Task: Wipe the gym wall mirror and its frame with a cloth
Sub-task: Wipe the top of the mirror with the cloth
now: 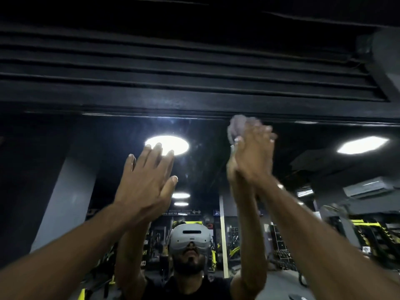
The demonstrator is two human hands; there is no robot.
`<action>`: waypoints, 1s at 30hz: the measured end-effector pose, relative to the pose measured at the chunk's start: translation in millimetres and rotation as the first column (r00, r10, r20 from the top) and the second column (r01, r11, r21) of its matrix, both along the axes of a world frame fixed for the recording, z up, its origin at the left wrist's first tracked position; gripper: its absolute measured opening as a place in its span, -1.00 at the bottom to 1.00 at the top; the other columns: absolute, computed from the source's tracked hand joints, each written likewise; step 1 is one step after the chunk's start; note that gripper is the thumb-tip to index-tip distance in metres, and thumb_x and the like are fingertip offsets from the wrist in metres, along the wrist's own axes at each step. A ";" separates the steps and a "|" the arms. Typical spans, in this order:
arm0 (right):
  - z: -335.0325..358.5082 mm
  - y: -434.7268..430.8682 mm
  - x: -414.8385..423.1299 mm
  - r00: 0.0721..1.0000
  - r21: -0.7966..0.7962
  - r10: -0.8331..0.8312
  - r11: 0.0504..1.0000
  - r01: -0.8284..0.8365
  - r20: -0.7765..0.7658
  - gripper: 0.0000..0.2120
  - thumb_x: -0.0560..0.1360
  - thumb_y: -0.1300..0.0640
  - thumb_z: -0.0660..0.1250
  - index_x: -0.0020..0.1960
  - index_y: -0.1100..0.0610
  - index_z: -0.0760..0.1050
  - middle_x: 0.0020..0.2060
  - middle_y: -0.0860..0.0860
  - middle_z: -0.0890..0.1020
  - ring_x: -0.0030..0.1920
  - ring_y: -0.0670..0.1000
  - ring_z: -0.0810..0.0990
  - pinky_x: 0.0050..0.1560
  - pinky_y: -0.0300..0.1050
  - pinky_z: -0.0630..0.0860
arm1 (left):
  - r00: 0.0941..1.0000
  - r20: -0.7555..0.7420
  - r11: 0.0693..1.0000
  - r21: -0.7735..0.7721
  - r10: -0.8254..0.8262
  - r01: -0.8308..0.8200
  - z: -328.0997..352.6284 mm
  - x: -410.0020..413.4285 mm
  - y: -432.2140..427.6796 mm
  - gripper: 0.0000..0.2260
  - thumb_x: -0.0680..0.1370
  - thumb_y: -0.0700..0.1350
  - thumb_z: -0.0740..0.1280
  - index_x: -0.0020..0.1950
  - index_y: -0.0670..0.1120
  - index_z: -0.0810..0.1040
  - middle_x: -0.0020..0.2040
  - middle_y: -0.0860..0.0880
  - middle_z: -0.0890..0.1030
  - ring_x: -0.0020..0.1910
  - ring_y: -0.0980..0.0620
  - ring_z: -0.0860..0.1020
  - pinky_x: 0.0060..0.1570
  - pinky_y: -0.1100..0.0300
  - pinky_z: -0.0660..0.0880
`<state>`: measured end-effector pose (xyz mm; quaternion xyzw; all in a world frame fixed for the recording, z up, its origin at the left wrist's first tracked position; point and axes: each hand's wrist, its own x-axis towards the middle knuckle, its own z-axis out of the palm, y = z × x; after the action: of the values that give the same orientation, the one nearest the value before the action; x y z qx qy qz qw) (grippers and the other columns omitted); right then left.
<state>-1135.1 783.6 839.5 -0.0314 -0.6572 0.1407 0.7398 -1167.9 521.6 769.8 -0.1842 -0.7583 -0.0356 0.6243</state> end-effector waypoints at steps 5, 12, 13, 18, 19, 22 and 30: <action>-106.3 -42.5 6.3 0.986 0.507 -0.026 0.860 -0.061 0.163 -0.45 0.69 -0.07 0.10 0.64 -0.08 0.05 0.64 -0.07 0.02 0.64 0.00 -0.13 0.63 0.07 -0.11 | 1.000 0.001 0.997 -0.072 -0.010 0.010 -37.7 -8.2 -8.3 -0.34 0.60 0.30 -0.11 0.68 0.10 -0.03 0.69 -0.08 -0.07 0.66 -0.07 -0.11 0.58 -0.27 -0.05; -124.2 -15.5 5.4 0.995 -0.150 0.099 0.984 -0.099 -0.005 -0.46 0.67 0.05 0.20 0.59 -0.03 0.10 0.60 0.06 0.22 0.63 0.13 0.06 0.58 0.27 0.16 | 1.000 -0.011 0.995 -0.099 -0.015 0.014 -57.5 -15.8 -14.8 -0.36 0.61 0.27 -0.05 0.67 0.06 0.06 0.68 -0.11 0.01 0.66 -0.12 -0.04 0.57 -0.27 -0.01; -137.7 -40.1 -0.4 0.998 -0.088 0.062 0.994 -0.060 0.024 -0.48 0.66 0.04 0.18 0.57 -0.02 0.11 0.60 0.07 0.22 0.63 0.13 0.06 0.59 0.26 0.14 | 1.000 -0.010 0.995 -0.099 -0.019 0.018 -58.3 -15.8 -13.6 -0.36 0.61 0.26 -0.05 0.67 0.05 0.06 0.68 -0.12 0.00 0.66 -0.12 -0.04 0.57 -0.27 -0.02; -161.6 -39.5 4.8 0.970 0.312 0.023 0.945 -0.101 0.244 -0.42 0.67 -0.08 0.11 0.64 -0.13 0.02 0.65 -0.10 0.05 0.65 -0.02 -0.10 0.63 0.15 -0.07 | 0.999 -0.020 0.996 -0.089 -0.027 0.025 -59.8 -16.9 -24.3 -0.35 0.61 0.26 -0.02 0.66 0.02 0.10 0.67 -0.10 0.07 0.65 -0.10 0.02 0.56 -0.30 0.02; -154.1 -24.8 5.4 0.978 0.234 0.041 0.968 -0.090 0.205 -0.41 0.66 -0.07 0.11 0.65 -0.11 0.03 0.64 -0.08 0.09 0.65 0.01 -0.05 0.63 0.19 0.00 | 0.999 -0.027 0.997 -0.077 -0.022 0.020 -59.1 -17.9 -30.1 -0.35 0.61 0.26 -0.01 0.65 0.01 0.11 0.67 -0.11 0.08 0.65 -0.11 0.04 0.54 -0.33 0.03; -132.9 -44.7 0.4 0.996 -0.168 0.077 0.983 -0.069 0.045 -0.42 0.68 -0.03 0.14 0.64 -0.02 0.03 0.64 0.03 0.13 0.65 0.12 -0.05 0.62 0.24 0.03 | 1.000 -0.025 0.999 -0.053 -0.015 0.014 -48.4 -19.6 -48.3 -0.35 0.61 0.29 -0.03 0.65 0.04 0.10 0.67 -0.11 0.05 0.65 -0.13 0.02 0.52 -0.38 0.00; -70.7 -54.4 -2.1 0.984 0.401 -0.026 0.915 -0.047 0.175 -0.43 0.69 -0.07 0.06 0.66 -0.02 0.03 0.65 -0.03 0.09 0.65 0.03 -0.05 0.64 0.11 -0.03 | 0.997 -0.054 0.997 0.065 -0.046 0.050 26.0 -10.4 -76.2 -0.46 0.65 0.20 -0.03 0.62 0.11 0.03 0.68 -0.07 -0.01 0.65 -0.13 -0.05 0.52 -0.42 -0.06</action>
<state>-1137.2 729.2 768.8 0.1134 -0.7351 0.0028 0.6685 -1178.3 445.4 795.8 -0.1824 -0.7354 -0.0707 0.6488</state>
